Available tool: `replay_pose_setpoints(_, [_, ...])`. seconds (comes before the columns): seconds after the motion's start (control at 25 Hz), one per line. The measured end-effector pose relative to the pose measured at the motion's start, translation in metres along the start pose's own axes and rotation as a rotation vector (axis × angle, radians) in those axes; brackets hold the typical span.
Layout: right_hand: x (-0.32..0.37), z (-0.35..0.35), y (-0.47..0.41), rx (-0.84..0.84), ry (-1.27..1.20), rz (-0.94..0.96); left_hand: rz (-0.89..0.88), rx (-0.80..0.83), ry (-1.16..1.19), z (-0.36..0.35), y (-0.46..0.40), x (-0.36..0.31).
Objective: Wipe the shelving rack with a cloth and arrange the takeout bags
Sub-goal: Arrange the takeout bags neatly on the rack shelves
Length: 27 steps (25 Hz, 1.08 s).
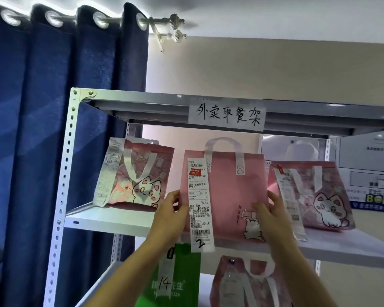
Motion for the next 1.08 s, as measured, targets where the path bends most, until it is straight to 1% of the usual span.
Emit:
replay_pose_setpoints(0.2, [-0.021,-0.007,-0.019,-0.022,0.075,-0.016,-0.021,0.081,-0.133,-0.013,-0.026,0.024])
replay_pose_setpoints(0.28, [-0.029,-0.005,-0.035,-0.053,0.138,-0.026,-0.017,0.074,-0.236,-0.018,-0.040,0.033])
replay_pose_setpoints(0.36, [-0.038,-0.002,-0.053,-0.081,0.224,-0.027,0.023,0.048,-0.305,-0.020,-0.054,0.044])
replay_pose_setpoints(0.44, [-0.047,-0.007,-0.071,-0.077,0.259,-0.021,0.034,0.050,-0.311,-0.025,-0.068,0.050])
replay_pose_setpoints(0.56, [-0.057,-0.015,-0.094,-0.064,0.249,-0.029,0.068,0.056,-0.364,-0.033,-0.086,0.058])
replay_pose_setpoints(0.68, [-0.066,-0.016,-0.112,-0.092,0.242,-0.031,0.098,0.061,-0.384,-0.039,-0.102,0.067])
replay_pose_setpoints(0.88, [-0.076,-0.022,-0.127,-0.093,0.210,-0.043,0.103,0.104,-0.395,-0.046,-0.112,0.074])
replay_pose_setpoints(1.08, [-0.073,-0.014,-0.129,-0.139,0.240,-0.041,0.108,0.072,-0.363,-0.041,-0.117,0.076])
Point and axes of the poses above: each hand's wrist, its own y-axis away from the middle knuckle, its own z-axis out of the back of the hand, x = y × z, the point moved 10 cm from there along -y, towards the middle knuckle, and after that the axes turned 5 degrees about y, right-handed, at the moved point
